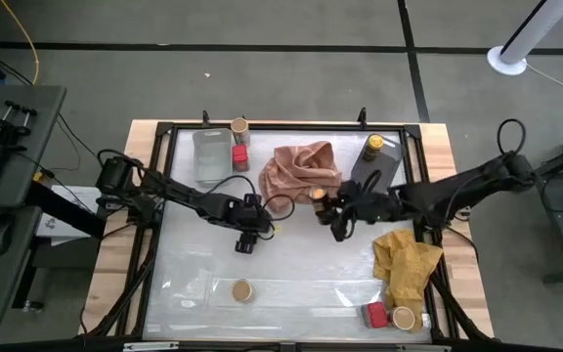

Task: Sort spices by type
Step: Put the yellow seasoning bottle into the black bin

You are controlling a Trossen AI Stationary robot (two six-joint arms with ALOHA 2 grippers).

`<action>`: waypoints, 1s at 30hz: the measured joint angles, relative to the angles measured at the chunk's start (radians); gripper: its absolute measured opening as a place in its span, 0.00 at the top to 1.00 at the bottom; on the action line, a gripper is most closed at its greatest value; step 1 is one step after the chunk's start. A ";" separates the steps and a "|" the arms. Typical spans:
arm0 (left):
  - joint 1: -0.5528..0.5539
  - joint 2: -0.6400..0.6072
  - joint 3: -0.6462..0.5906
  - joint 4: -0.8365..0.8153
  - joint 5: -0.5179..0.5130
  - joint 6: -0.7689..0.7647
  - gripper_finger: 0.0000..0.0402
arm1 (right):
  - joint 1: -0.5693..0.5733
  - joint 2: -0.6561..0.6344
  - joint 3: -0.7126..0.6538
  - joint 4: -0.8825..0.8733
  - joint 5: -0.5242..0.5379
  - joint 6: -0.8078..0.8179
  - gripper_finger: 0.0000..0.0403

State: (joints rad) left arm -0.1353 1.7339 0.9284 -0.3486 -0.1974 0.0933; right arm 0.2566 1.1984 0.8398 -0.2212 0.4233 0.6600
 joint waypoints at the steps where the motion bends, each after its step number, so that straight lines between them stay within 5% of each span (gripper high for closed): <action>1: 0.000 -0.010 0.000 0.004 0.000 -0.003 0.37 | 0.010 0.005 -0.050 0.086 0.023 0.023 0.60; 8: 0.000 -0.116 0.001 -0.002 0.004 -0.009 0.37 | 0.059 0.109 -0.279 0.451 0.193 0.149 0.60; 19: 0.000 -0.354 0.001 0.085 -0.025 -0.092 0.37 | 0.059 0.423 -0.244 0.616 0.212 -0.014 0.60; 30: -0.004 -0.239 0.001 0.402 -0.026 -0.214 0.37 | 0.058 0.672 -0.142 0.823 0.251 -0.078 0.59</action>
State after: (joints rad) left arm -0.1394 1.4947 0.9295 0.0535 -0.2237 -0.1206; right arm 0.3141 1.8700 0.6980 0.6013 0.6748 0.5819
